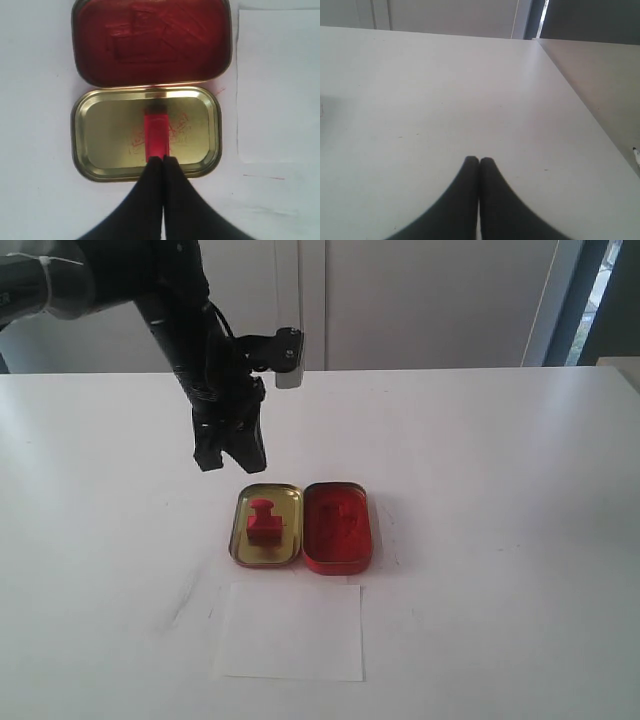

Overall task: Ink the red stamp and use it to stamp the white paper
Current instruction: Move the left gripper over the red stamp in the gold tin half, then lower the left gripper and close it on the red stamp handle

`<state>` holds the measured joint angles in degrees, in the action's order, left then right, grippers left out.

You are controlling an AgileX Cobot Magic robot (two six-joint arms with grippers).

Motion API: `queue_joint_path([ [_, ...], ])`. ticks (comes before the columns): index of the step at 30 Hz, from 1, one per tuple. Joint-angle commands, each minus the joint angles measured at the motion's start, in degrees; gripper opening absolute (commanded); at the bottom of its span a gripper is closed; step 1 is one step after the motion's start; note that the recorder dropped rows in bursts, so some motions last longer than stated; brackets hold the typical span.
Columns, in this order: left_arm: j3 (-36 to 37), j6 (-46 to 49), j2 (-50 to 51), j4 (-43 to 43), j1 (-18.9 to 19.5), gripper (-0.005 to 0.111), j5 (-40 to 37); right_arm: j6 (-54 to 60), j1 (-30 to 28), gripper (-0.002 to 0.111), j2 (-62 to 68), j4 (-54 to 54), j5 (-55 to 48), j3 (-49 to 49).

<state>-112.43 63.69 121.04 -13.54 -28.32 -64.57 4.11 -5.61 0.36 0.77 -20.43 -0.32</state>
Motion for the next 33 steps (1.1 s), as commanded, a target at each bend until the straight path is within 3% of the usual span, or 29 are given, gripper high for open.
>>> queue_joint_path([
  [1,-0.3,0.4,1.4,2.6,-1.5,0.0,-5.4,0.0,-0.2,0.0,-0.4,-0.5,0.8,0.3],
  [18,-0.3,-3.7,3.4,5.0,-2.7,0.001,-5.3,0.0,-0.2,0.0,-0.4,-0.5,0.8,0.3],
  [27,-0.3,-3.7,3.5,4.6,-2.7,0.044,-3.8,0.0,-0.2,0.0,-0.4,-0.5,0.8,0.3],
  [33,-0.3,-4.0,3.7,3.8,-2.7,0.051,-2.4,0.0,-0.2,0.0,-0.4,-0.5,0.8,0.3],
])
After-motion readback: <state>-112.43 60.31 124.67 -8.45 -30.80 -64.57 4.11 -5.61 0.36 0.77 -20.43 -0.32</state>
